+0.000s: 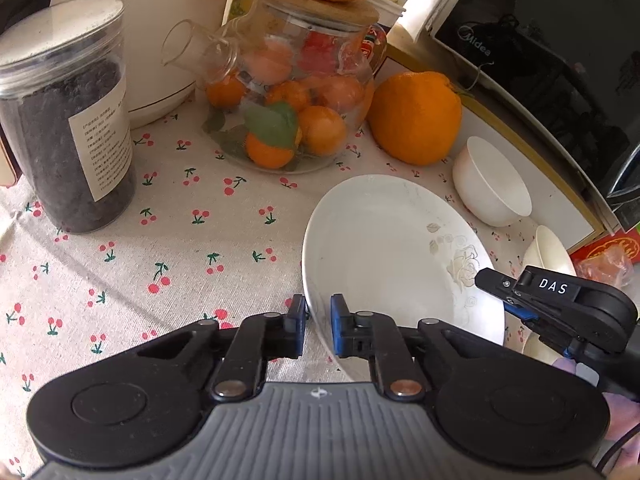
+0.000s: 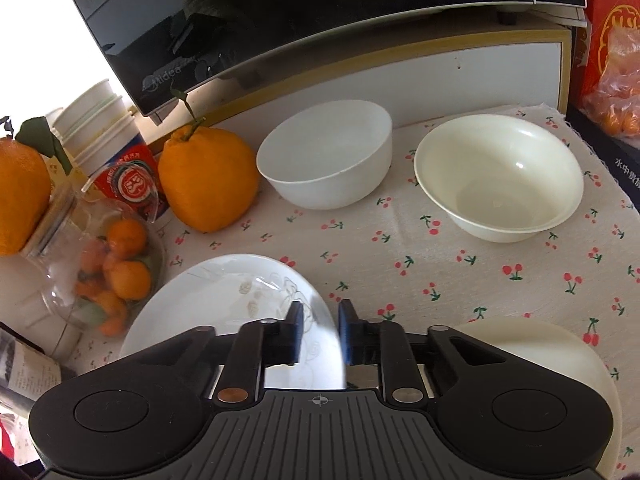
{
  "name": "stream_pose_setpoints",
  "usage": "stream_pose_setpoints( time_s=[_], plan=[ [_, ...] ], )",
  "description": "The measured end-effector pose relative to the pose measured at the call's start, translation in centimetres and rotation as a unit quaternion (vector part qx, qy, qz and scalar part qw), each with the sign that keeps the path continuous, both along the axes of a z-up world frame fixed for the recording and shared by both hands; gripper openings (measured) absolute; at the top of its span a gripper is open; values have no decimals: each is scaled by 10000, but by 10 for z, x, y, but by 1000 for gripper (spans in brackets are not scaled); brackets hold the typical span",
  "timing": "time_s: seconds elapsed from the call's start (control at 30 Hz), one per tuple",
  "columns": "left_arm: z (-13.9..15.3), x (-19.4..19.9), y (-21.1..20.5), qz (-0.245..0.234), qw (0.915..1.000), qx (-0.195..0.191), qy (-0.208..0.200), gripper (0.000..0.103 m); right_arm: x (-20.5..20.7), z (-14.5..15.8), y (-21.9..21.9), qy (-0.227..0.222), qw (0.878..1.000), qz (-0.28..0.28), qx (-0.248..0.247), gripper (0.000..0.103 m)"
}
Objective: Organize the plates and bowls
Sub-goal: 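Lift and carry the white plate toward the blue plate stack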
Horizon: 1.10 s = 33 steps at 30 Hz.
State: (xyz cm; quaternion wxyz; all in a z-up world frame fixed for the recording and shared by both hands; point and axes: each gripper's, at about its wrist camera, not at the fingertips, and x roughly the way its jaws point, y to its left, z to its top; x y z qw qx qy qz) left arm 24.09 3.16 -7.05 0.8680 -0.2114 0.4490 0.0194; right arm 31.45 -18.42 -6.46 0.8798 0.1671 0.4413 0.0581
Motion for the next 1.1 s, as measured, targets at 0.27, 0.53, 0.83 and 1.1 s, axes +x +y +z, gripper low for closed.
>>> stream_pose_setpoints(
  time_s=[0.27,0.53,0.83,1.1],
  plan=[
    [6,-1,1,51,9999,76,-96,12,-2,13,1,-186,9996,180,56,13],
    [12,-9,10,44,9999,-132,-73,12,-11,31,2,-256,9994,235,15,13],
    [37,-26,13,-232,9989,-166,-384,12,-37,72,4,-463,9984,267,-193,13],
    [49,-46,16,-539,9972,-252,-458,12,-70,98,4,-425,9984,112,-364,13]
  ],
)
